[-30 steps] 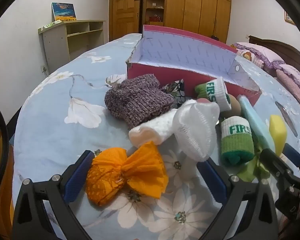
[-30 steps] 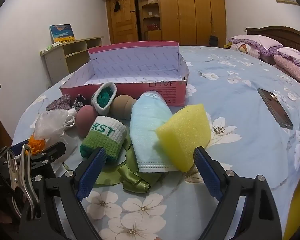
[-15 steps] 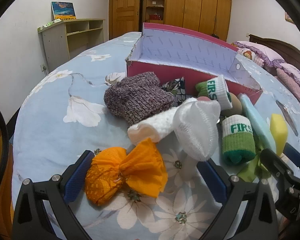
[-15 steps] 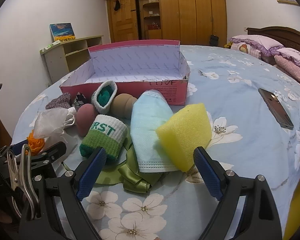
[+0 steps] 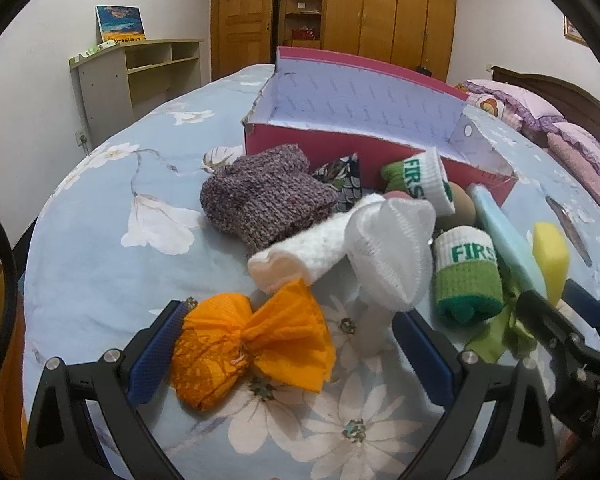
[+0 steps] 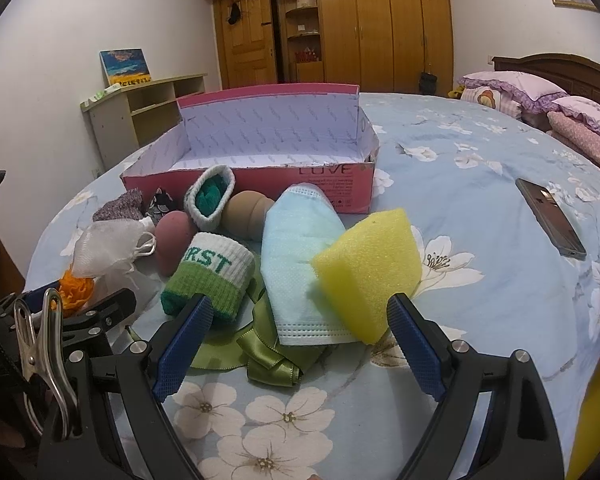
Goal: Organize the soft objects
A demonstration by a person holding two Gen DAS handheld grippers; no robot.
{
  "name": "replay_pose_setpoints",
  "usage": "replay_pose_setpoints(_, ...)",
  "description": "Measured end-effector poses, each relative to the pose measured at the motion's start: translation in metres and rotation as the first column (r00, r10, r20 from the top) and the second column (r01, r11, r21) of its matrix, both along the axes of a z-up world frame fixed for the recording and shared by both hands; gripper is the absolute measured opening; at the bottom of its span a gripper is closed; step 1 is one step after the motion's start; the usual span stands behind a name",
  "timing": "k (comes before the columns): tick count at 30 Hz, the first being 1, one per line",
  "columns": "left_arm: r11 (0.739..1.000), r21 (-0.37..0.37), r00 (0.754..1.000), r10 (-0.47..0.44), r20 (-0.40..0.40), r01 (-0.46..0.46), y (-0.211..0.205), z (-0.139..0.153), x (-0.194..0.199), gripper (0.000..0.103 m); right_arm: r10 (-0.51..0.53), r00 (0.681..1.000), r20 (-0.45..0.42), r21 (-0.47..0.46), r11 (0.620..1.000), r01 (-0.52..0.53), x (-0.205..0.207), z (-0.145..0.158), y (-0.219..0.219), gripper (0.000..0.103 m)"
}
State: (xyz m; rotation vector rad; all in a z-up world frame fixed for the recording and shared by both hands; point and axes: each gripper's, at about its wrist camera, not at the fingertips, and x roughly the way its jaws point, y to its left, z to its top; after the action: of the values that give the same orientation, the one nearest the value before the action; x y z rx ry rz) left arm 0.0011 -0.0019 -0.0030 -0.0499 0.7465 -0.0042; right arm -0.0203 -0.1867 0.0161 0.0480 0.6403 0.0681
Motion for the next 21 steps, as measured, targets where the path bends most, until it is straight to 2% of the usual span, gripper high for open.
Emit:
replay_pose_setpoints(11, 0.998, -0.035, 0.998, -0.050, 0.025, 0.051, 0.005, 0.013, -0.010, 0.103, 0.005, 1.000, 0.022, -0.012, 1.000, -0.005, -0.006, 0.004, 0.003, 0.091)
replay_pose_setpoints(21, 0.995, -0.029, 0.995, -0.096, 0.009, 0.096, 0.011, 0.016, -0.015, 0.101, 0.001, 1.000, 0.016, 0.009, 1.000, -0.001, -0.005, 0.004, 0.000, 0.091)
